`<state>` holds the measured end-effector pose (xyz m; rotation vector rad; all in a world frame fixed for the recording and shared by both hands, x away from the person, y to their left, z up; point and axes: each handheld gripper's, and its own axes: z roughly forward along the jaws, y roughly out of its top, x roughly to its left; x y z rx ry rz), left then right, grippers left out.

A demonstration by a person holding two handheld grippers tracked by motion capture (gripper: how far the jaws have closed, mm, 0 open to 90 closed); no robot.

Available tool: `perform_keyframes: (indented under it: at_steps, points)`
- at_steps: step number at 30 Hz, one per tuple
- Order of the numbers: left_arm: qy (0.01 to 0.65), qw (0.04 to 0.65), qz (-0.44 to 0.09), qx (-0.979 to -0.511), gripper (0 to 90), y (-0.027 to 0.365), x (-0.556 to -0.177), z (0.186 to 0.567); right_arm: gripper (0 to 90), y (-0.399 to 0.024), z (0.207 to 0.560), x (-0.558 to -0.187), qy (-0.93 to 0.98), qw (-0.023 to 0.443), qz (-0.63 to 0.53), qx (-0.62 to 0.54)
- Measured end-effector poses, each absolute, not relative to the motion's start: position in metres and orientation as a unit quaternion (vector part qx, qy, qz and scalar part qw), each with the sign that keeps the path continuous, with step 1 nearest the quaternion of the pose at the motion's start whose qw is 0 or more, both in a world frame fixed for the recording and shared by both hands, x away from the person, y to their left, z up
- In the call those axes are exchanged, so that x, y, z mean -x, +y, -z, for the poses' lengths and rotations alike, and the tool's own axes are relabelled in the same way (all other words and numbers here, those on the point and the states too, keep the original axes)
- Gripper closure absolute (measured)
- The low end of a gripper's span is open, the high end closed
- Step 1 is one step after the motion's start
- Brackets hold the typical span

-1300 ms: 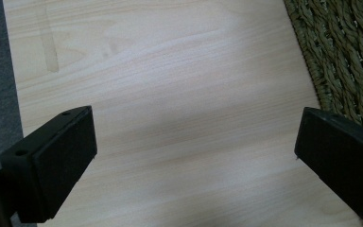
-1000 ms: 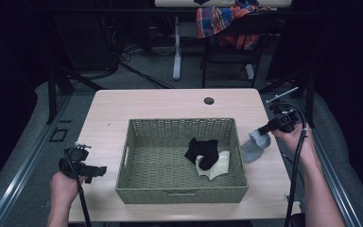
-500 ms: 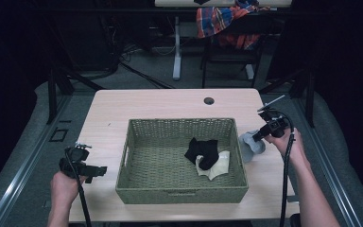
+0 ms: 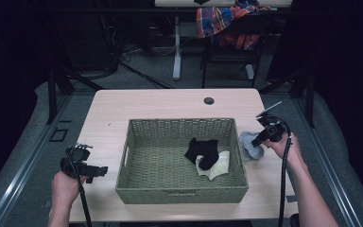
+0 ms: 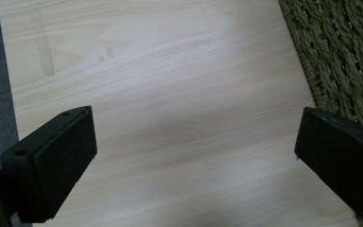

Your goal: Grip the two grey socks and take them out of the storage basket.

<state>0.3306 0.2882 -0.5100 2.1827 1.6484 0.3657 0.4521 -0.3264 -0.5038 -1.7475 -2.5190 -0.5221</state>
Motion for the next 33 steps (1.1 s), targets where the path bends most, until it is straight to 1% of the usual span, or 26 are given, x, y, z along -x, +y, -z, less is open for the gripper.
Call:
perform_keyframes:
  at_steps: [3, 7, 8, 9, 10, 11, 12, 13, 15, 16, 17, 19, 22, 25, 29, 30, 33]
  points:
    - [0.587, 0.191, -0.130, -0.776, 0.1, 0.288, -0.331, 0.510, 83.1, -0.328, 0.507, -0.453, -0.813, 0.020, 0.162, 0.559]
    - [0.586, 0.191, -0.130, -0.777, 0.1, 0.288, -0.330, 0.510, 79.6, -0.328, 0.513, -0.455, -0.813, 0.025, 0.158, 0.560]
    - [0.586, 0.191, -0.130, -0.777, 0.1, 0.288, -0.330, 0.510, 77.5, -0.328, 0.512, -0.455, -0.812, 0.022, 0.159, 0.560]
    - [0.586, 0.191, -0.130, -0.777, 0.1, 0.288, -0.330, 0.510, 71.6, -0.329, 0.508, -0.454, -0.810, 0.018, 0.167, 0.562]
    - [0.586, 0.192, -0.129, -0.776, 0.1, 0.288, -0.331, 0.510, 68.0, -0.330, 0.506, -0.453, -0.809, 0.016, 0.170, 0.562]
    - [0.586, 0.192, -0.129, -0.776, 0.1, 0.288, -0.331, 0.510, 68.0, -0.330, 0.506, -0.453, -0.809, 0.016, 0.170, 0.562]
    - [0.585, 0.192, -0.128, -0.777, 0.1, 0.288, -0.331, 0.510, 60.6, -0.330, 0.501, -0.451, -0.808, 0.002, 0.172, 0.564]
    - [0.585, 0.191, -0.127, -0.778, 0.1, 0.288, -0.331, 0.510, 58.8, -0.331, 0.499, -0.451, -0.810, 0.002, 0.174, 0.560]
    - [0.584, 0.190, -0.126, -0.779, 0.1, 0.287, -0.331, 0.510, 51.5, -0.333, 0.493, -0.448, -0.807, -0.006, 0.182, 0.561]
    - [0.584, 0.190, -0.126, -0.779, 0.1, 0.287, -0.331, 0.510, 48.2, -0.334, 0.490, -0.447, -0.808, -0.002, 0.186, 0.559]
    - [0.584, 0.191, -0.127, -0.779, 0.1, 0.287, -0.331, 0.510, 45.8, -0.334, 0.487, -0.444, -0.805, -0.008, 0.191, 0.561]
    - [0.584, 0.191, -0.128, -0.779, 0.1, 0.287, -0.331, 0.510, 36.3, -0.337, 0.482, -0.441, -0.807, -0.002, 0.200, 0.556]
    - [0.585, 0.193, -0.128, -0.777, 0.1, 0.288, -0.330, 0.510, 26.9, -0.340, 0.472, -0.435, -0.801, 0.001, 0.217, 0.559]
    - [0.586, 0.192, -0.129, -0.777, 0.1, 0.289, -0.330, 0.509, 15.5, -0.341, 0.465, -0.426, -0.799, -0.008, 0.230, 0.555]
    - [0.585, 0.191, -0.128, -0.778, 0.1, 0.289, -0.330, 0.509, 13.5, -0.340, 0.462, -0.414, -0.799, -0.016, 0.230, 0.556]
    - [0.585, 0.193, -0.129, -0.777, 0.1, 0.288, -0.330, 0.510, 10.7, -0.342, 0.463, -0.405, -0.798, -0.017, 0.234, 0.554]
    - [0.585, 0.192, -0.129, -0.778, 0.1, 0.287, -0.331, 0.509, 9.1, -0.343, 0.464, -0.397, -0.803, -0.022, 0.223, 0.552]
